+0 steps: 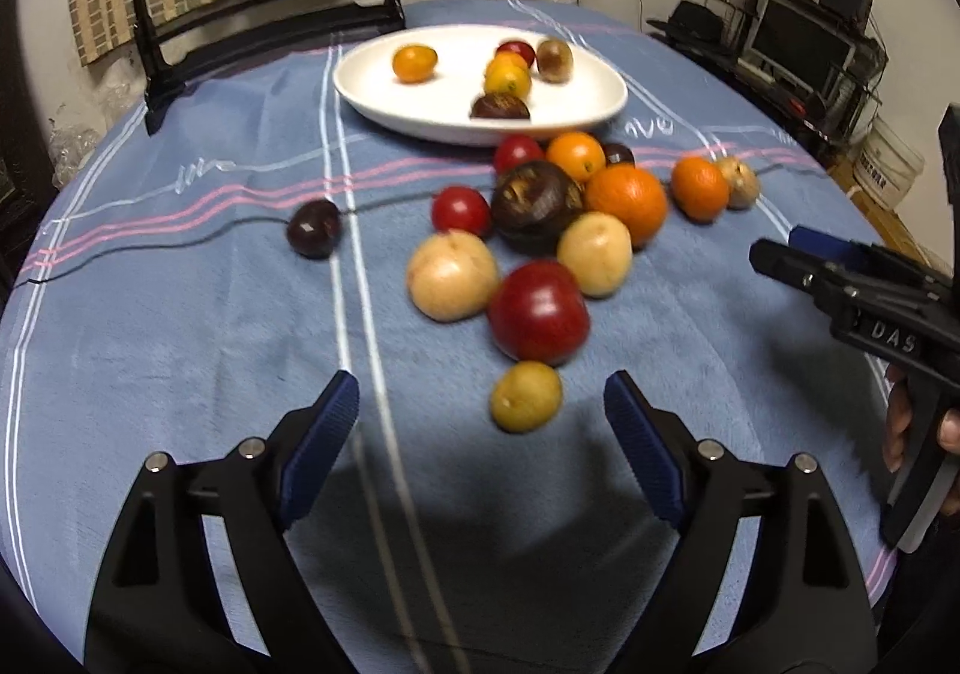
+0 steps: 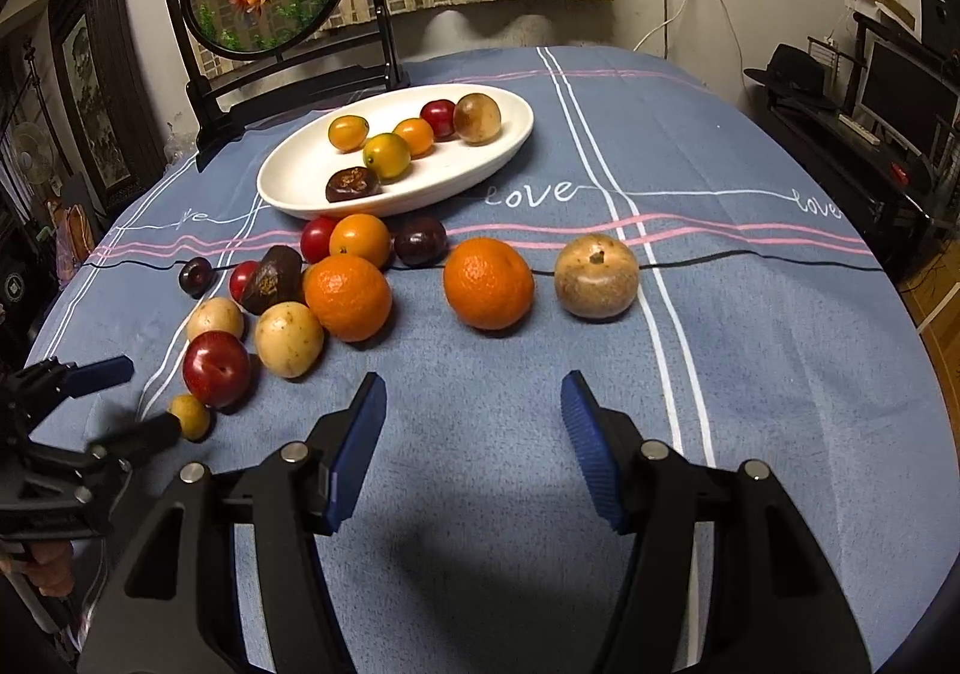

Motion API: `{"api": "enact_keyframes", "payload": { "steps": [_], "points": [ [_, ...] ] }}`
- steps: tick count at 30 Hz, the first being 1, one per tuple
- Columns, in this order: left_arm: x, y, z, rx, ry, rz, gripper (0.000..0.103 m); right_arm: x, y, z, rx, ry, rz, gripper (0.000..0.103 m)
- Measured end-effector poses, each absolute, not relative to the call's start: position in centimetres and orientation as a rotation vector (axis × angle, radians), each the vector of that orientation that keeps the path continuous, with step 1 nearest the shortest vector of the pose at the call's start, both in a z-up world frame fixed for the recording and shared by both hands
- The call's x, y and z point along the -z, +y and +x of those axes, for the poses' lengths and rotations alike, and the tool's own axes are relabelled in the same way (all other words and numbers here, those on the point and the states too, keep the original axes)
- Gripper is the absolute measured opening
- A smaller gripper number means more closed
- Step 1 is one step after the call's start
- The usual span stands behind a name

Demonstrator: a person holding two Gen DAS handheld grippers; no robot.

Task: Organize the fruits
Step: 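Move both open tools back toward the fruit cluster, then grasp the small yellow fruit with the left tool while the right grasps the tan speckled fruit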

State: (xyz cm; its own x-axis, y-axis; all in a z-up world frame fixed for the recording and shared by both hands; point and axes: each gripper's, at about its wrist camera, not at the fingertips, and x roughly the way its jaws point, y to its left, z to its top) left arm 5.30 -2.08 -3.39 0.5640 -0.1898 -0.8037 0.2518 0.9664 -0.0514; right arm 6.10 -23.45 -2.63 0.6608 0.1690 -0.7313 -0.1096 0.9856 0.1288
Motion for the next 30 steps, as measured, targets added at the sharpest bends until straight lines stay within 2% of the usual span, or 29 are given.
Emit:
{"api": "enact_keyframes", "payload": {
  "steps": [4, 7, 9, 11, 13, 14, 16, 30],
  "points": [
    [4.5, -2.4, 5.5, 0.245, 0.97, 0.074, 0.085, 2.7, -23.8, 5.8, -0.147, 0.836, 0.088, 0.061],
    [5.1, -2.5, 5.8, 0.226, 0.991, 0.099, 0.076, 2.8, -23.9, 5.8, -0.136, 0.84, 0.086, 0.061],
    [4.9, -2.6, 5.8, 0.223, 0.981, 0.111, 0.068, 2.8, -24.2, 5.8, -0.131, 0.842, 0.087, 0.061],
    [4.8, -2.6, 5.8, 0.232, 0.97, 0.109, 0.048, 2.9, -24.3, 5.9, -0.125, 0.845, 0.08, 0.061],
    [4.5, -2.6, 6.0, 0.259, 0.971, 0.09, 0.033, 2.8, -24.6, 6.1, -0.111, 0.846, 0.066, 0.061],
    [4.4, -2.6, 6.0, 0.267, 0.972, 0.086, 0.029, 2.8, -24.8, 6.1, -0.101, 0.847, 0.06, 0.061],
    [4.3, -2.6, 6.1, 0.275, 0.972, 0.085, 0.026, 2.7, -25.4, 6.6, -0.071, 0.854, 0.043, 0.061],
    [4.5, -1.4, 6.3, 0.28, 0.966, 0.057, 0.026, 4.9, -27.0, 13.5, -0.048, 0.972, -0.055, 0.061]
  ]
}}
